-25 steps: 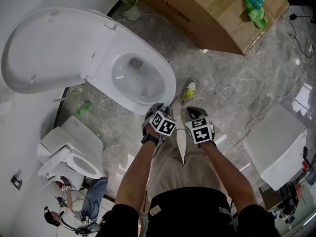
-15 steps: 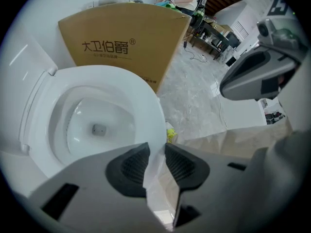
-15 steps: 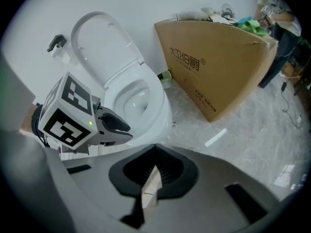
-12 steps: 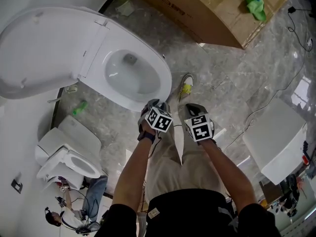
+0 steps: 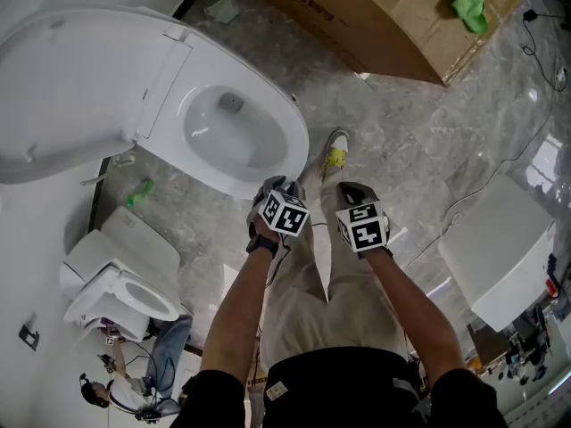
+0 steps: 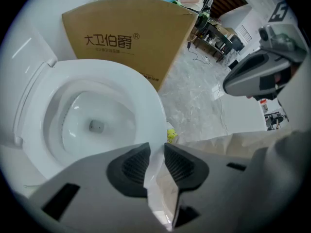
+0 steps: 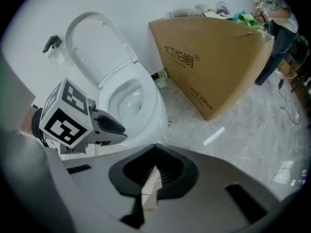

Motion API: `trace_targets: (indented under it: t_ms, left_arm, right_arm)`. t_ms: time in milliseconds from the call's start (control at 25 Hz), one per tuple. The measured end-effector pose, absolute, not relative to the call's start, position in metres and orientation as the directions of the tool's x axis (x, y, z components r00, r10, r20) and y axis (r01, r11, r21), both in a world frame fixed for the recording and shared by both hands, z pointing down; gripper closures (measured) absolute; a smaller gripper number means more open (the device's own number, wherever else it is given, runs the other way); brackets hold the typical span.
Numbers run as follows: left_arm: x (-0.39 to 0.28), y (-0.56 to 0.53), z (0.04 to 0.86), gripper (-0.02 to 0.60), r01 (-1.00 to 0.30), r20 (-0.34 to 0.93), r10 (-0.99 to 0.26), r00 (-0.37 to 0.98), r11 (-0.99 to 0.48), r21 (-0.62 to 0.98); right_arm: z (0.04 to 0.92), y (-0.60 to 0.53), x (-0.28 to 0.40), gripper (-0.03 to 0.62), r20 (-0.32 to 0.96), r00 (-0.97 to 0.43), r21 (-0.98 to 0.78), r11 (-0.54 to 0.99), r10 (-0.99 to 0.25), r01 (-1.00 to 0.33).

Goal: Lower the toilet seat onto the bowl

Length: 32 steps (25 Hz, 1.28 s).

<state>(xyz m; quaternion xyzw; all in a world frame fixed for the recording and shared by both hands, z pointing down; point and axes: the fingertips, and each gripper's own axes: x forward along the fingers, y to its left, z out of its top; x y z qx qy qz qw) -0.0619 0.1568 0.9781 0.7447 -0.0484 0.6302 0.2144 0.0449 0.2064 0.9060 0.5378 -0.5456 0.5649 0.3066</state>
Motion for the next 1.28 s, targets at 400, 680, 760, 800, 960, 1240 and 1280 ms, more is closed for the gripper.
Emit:
trace_targets:
  t_ms: [400,680,760,800,960,1240,1280]
  left_arm:
    - [-0.094,0.100,0.998,0.571,-0.379,0.982,0.113,0.153,-0.911,0.164]
    - [-0.073,0.124,1.009,0.572,-0.422,0.966,0.173,0.190,-0.875,0.239]
    - [-0.074,0.124,1.012,0.572,-0.461,0.966,0.174,0.190,-0.853,0.244]
    - [-0.074,0.124,1.013,0.572,-0.476,0.966,0.177,0.191,-0.843,0.249]
    - [-0.073,0.124,1.017,0.572,-0.488,0.966,0.175,0.189,-0.837,0.247]
    - [-0.074,0.123,1.018,0.572,-0.516,0.966,0.182,0.185,-0.818,0.253]
    - [-0.073,0.123,1.018,0.572,-0.514,0.966,0.183,0.181,-0.820,0.251]
  right_arm:
    - [0.917,0.222,0.048,0.600,0.946,-0.238,-0.290,-0.241,-0.222,-0.926]
    - [0.920,0.228,0.043,0.600,0.944,-0.253,-0.299,-0.228,-0.211,-0.927]
    - [0.921,0.229,0.046,0.600,0.945,-0.251,-0.297,-0.230,-0.210,-0.927]
    - [0.921,0.229,0.047,0.600,0.945,-0.250,-0.296,-0.232,-0.210,-0.927]
    - [0.925,0.232,0.054,0.600,0.946,-0.247,-0.295,-0.240,-0.209,-0.925]
    - [0.926,0.236,0.049,0.600,0.943,-0.257,-0.305,-0.238,-0.210,-0.922]
    - [0.926,0.236,0.048,0.600,0.943,-0.259,-0.306,-0.239,-0.210,-0.922]
